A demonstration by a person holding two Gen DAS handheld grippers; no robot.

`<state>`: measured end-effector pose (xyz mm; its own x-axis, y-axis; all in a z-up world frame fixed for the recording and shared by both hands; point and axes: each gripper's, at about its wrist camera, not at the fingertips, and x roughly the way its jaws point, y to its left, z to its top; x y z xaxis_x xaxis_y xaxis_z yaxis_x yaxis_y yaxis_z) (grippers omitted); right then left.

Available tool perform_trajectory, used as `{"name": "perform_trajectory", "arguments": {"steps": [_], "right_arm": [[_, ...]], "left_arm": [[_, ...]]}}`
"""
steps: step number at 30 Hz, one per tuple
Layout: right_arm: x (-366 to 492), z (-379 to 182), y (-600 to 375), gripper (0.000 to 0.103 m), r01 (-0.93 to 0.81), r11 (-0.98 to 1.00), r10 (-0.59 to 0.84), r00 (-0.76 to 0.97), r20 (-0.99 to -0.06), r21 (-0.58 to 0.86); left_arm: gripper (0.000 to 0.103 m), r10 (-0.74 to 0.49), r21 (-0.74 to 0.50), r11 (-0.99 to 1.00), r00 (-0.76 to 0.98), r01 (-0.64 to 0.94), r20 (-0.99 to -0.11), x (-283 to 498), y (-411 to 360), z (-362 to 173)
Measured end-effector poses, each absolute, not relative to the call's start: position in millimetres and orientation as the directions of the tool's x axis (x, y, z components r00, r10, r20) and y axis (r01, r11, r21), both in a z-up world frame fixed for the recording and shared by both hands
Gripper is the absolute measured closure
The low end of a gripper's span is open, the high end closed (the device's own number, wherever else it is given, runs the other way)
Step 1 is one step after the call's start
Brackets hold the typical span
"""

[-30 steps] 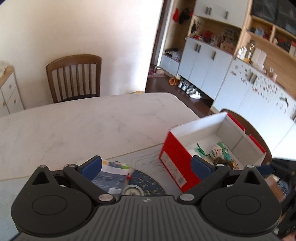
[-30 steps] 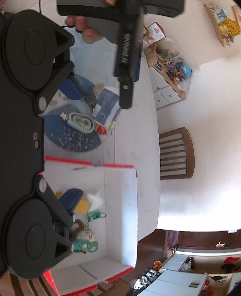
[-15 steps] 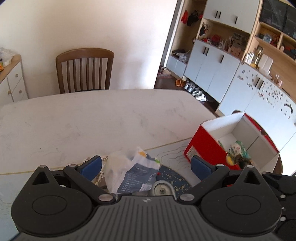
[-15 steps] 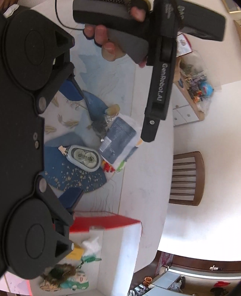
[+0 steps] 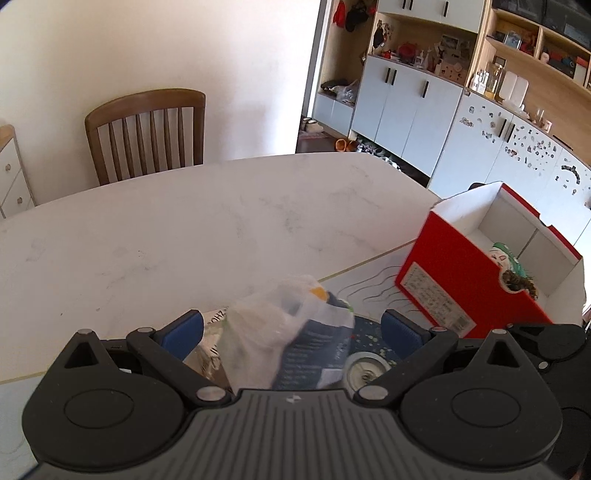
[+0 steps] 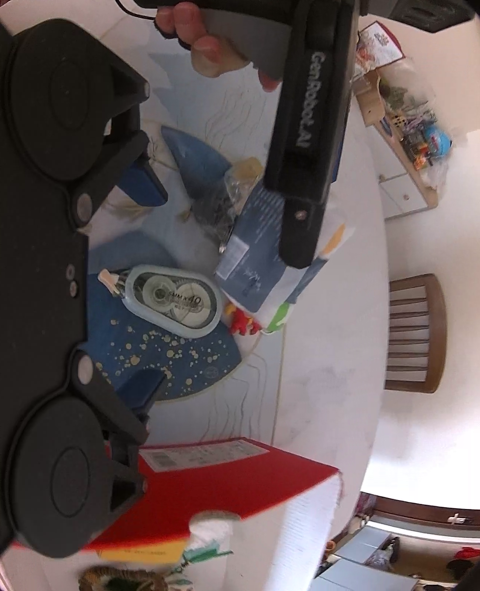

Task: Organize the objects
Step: 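Grasp the white plastic bag with the left tool while the right tool grasps the correction tape dispenser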

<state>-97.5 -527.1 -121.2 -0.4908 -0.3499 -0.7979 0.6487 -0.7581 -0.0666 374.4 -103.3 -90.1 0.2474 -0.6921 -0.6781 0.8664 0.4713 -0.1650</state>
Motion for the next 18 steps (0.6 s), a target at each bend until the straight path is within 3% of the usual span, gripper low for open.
{"name": "perform_trajectory", "arguments": {"steps": [14, 18], "right_arm": [[-122.0, -141.4, -537.9, 0.016, 0.604, -0.794, -0.302, -0.499, -0.812, -0.076], [-121.2, -144.1, -539.9, 0.02, 0.604, -0.792, -0.294, -0.504, -0.812, -0.089]], "left_arm": [[0.001, -0.703, -0.218, 0.442, 0.185, 0.87, -0.687, 392.4, -112.7, -114.0], [0.01, -0.704, -0.228, 0.435, 0.171, 0.871, -0.689, 392.2, -114.2, -114.5]]}}
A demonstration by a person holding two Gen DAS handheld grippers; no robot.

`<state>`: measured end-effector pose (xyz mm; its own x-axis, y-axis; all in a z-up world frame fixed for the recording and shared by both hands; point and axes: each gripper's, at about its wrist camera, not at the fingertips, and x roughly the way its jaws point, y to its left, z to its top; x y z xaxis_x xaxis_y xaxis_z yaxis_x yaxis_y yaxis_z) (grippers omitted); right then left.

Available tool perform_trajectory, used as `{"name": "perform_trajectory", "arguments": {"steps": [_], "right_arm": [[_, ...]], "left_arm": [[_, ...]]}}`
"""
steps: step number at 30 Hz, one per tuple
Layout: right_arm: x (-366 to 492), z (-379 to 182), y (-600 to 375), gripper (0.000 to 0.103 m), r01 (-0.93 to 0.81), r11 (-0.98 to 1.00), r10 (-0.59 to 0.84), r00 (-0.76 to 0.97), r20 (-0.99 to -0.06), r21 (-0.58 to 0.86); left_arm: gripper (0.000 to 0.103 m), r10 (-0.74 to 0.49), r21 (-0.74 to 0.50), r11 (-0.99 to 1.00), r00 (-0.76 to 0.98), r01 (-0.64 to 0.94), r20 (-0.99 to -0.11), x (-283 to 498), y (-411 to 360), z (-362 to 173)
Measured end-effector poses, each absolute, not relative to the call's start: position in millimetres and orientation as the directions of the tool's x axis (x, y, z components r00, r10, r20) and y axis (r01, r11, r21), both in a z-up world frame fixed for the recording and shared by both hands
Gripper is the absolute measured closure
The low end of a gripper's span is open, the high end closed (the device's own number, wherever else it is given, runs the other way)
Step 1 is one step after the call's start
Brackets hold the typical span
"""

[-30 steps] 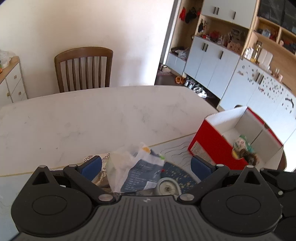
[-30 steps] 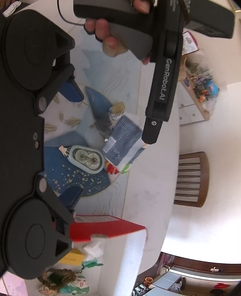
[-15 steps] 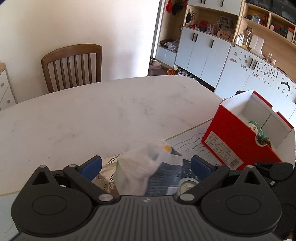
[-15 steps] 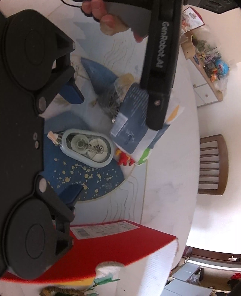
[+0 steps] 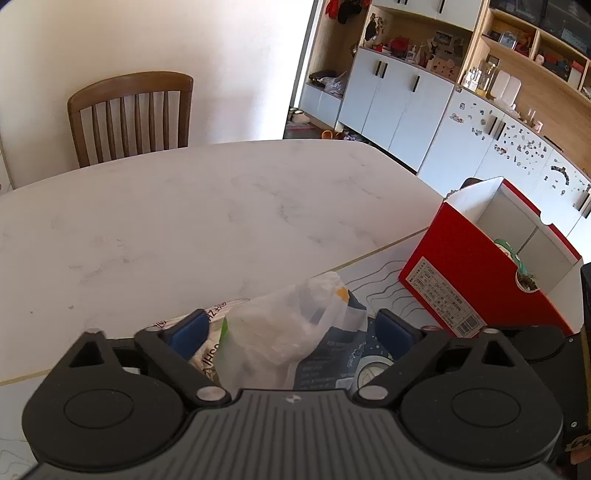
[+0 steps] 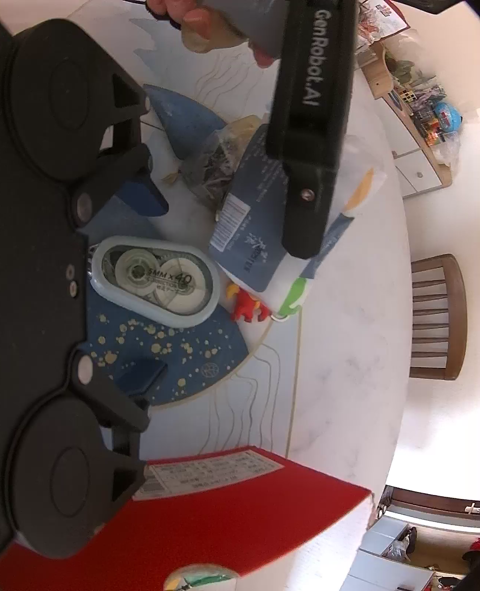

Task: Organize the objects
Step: 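Grasp the white plastic bag with the left tool while the right tool grasps the correction tape dispenser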

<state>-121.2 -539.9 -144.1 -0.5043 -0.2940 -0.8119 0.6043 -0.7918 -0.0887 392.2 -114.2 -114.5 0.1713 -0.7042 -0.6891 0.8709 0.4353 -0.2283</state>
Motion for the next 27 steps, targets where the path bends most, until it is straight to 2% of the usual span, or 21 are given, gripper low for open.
{"name": "perform_trajectory", "arguments": {"steps": [6, 12, 13, 15, 18, 27], "right_arm": [[-121.3, -145.1, -541.6, 0.021, 0.6, -0.794, -0.282, -0.511, -0.812, -0.102], [-120.3, -143.5, -541.6, 0.028, 0.584, -0.806, -0.283, -0.517, -0.808, -0.092], [-119.8, -143.3, -542.2, 0.031, 0.581, -0.809, -0.281, -0.52, -0.806, -0.093], [-118.0, -142.5, -543.1, 0.043, 0.578, -0.809, -0.272, -0.53, -0.803, -0.107], [-116.0, -140.9, -542.7, 0.055, 0.581, -0.806, -0.275, -0.531, -0.801, -0.109], [-110.4, -132.9, -536.9, 0.056, 0.576, -0.809, -0.279, -0.551, -0.786, -0.117]], "left_arm": [[0.032, -0.699, -0.229, 0.45, 0.18, 0.863, -0.692, 391.1, -113.7, -115.2], [0.048, -0.702, -0.229, 0.457, 0.19, 0.86, -0.686, 389.2, -113.2, -112.1], [0.05, -0.702, -0.228, 0.459, 0.193, 0.859, -0.685, 389.2, -113.3, -111.6], [0.055, -0.707, -0.235, 0.46, 0.193, 0.856, -0.68, 389.0, -112.8, -110.4], [0.059, -0.712, -0.236, 0.458, 0.194, 0.857, -0.675, 388.0, -112.3, -107.5], [0.069, -0.715, -0.219, 0.465, 0.218, 0.858, -0.664, 380.6, -110.3, -97.1]]}}
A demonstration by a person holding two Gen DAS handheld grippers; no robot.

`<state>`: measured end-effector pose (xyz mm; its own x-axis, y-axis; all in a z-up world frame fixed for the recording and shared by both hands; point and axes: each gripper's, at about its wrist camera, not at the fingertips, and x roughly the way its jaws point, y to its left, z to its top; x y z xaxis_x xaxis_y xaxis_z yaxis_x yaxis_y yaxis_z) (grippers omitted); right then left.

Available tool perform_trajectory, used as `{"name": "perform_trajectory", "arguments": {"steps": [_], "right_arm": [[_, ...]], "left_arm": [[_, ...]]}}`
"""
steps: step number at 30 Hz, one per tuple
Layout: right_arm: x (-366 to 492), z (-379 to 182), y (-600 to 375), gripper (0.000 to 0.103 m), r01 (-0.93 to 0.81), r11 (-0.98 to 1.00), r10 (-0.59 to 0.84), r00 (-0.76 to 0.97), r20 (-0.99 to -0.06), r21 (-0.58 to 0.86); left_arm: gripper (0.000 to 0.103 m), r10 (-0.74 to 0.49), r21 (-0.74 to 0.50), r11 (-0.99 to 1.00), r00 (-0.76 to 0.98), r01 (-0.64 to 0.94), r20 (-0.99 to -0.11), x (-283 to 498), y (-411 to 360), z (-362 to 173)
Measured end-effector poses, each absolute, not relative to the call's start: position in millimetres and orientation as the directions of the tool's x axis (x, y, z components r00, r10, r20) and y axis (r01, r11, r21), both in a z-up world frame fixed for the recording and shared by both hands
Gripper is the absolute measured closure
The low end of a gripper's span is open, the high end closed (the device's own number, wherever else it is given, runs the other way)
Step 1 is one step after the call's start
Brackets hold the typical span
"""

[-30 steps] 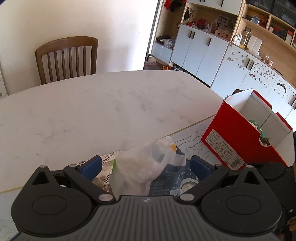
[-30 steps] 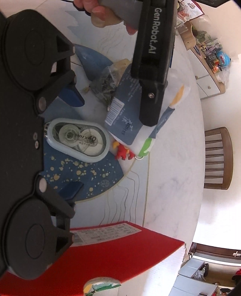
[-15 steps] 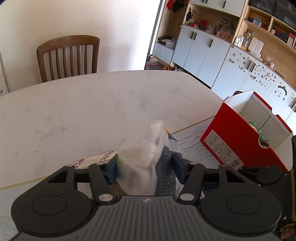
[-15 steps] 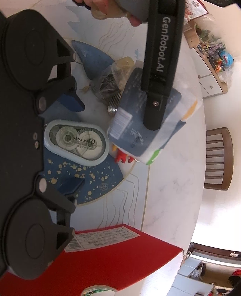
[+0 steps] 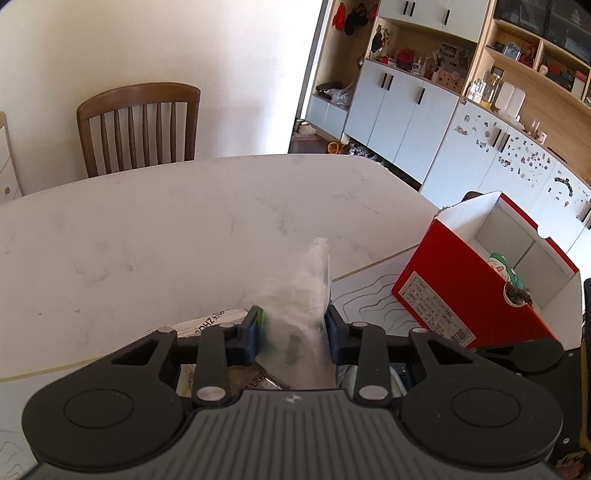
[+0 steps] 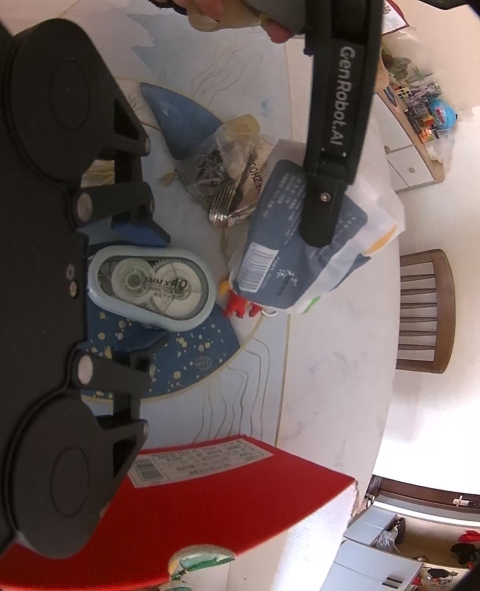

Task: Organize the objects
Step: 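Carry the plastic bag and tape dispenser into the shoebox and open both tools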

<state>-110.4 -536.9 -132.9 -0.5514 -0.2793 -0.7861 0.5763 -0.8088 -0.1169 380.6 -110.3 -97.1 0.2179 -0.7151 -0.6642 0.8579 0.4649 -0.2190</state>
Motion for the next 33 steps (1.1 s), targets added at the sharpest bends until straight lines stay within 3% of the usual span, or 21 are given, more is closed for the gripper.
{"name": "perform_trajectory", "arguments": {"steps": [19, 33], "right_arm": [[-70.8, -65.8, -508.4, 0.056, 0.566, -0.823, -0.333, -0.558, -0.76, -0.055], [-51.6, -13.3, -471.0, 0.056, 0.544, -0.836, -0.35, -0.627, -0.696, -0.069]], "left_arm": [[0.069, -0.763, -0.307, 0.488, 0.229, 0.817, -0.604, 355.2, -81.3, -50.2], [0.069, -0.804, -0.307, 0.463, 0.248, 0.831, -0.54, 303.3, -70.3, -7.7]]}}
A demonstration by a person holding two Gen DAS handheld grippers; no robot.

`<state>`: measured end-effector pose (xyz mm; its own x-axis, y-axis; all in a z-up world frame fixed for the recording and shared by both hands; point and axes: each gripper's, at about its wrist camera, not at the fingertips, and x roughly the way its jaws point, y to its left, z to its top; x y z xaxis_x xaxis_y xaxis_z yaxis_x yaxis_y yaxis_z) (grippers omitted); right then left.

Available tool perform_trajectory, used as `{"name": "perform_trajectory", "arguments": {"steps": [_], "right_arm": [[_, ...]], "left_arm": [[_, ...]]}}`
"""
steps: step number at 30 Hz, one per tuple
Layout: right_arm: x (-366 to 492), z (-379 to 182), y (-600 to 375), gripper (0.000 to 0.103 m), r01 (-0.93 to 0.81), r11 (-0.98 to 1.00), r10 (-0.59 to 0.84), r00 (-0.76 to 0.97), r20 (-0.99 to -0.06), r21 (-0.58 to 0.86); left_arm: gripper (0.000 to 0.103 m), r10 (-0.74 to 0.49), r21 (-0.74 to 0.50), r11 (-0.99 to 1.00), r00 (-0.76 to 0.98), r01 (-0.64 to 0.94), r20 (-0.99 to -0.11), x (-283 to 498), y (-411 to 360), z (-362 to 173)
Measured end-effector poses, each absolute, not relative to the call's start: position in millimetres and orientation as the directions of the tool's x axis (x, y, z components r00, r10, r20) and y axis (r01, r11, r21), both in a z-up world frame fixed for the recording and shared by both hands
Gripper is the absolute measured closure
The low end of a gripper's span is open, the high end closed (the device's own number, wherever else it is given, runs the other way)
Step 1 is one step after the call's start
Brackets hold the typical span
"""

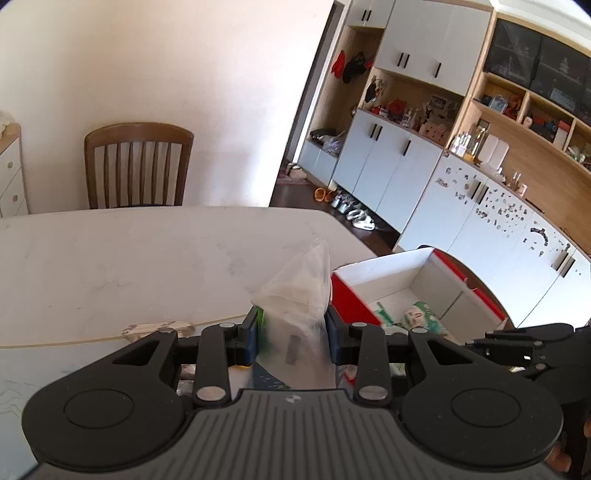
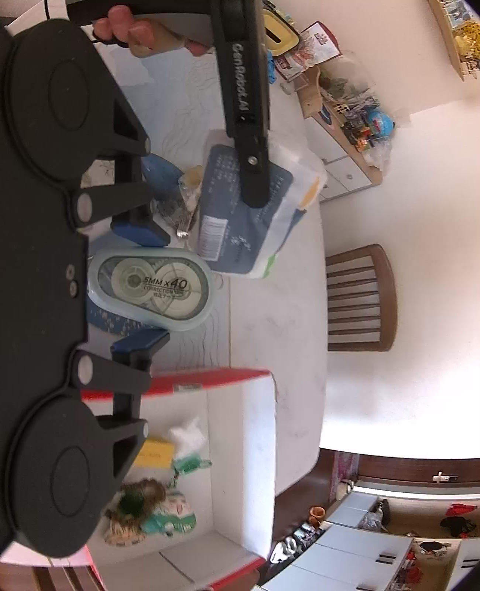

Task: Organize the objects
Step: 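Carry the plastic bag and tape dispenser into the shoebox and open both tools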

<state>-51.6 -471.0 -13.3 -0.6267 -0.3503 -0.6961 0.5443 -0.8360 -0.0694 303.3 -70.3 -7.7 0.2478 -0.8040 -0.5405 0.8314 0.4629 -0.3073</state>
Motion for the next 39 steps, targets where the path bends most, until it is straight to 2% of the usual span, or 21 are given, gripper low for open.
{"name": "perform_trajectory", "arguments": {"steps": [9, 21, 31, 39], "right_arm": [[-56.9, 7.3, -436.1, 0.056, 0.533, -0.838, -0.333, -0.666, -0.668, -0.113], [-81.4, 27.8, -371.9, 0.055, 0.485, -0.862, -0.299, -0.719, -0.628, -0.145], [-122.5, 29.4, -313.8, 0.055, 0.42, -0.898, -0.249, -0.729, -0.637, -0.13], [-150.2, 20.3, -295.8, 0.055, 0.409, -0.901, -0.215, -0.716, -0.664, -0.148]], "left_arm": [[0.069, -0.826, -0.312, 0.429, 0.228, 0.848, -0.516, 267.8, -85.6, 11.7], [0.069, -0.834, -0.302, 0.383, 0.186, 0.873, -0.519, 220.9, -142.2, 20.3], [0.069, -0.803, -0.293, 0.347, 0.12, 0.891, -0.584, 191.2, -197.4, 2.5], [0.069, -0.73, -0.29, 0.352, 0.067, 0.89, -0.68, 176.5, -246.4, -24.6]]}}
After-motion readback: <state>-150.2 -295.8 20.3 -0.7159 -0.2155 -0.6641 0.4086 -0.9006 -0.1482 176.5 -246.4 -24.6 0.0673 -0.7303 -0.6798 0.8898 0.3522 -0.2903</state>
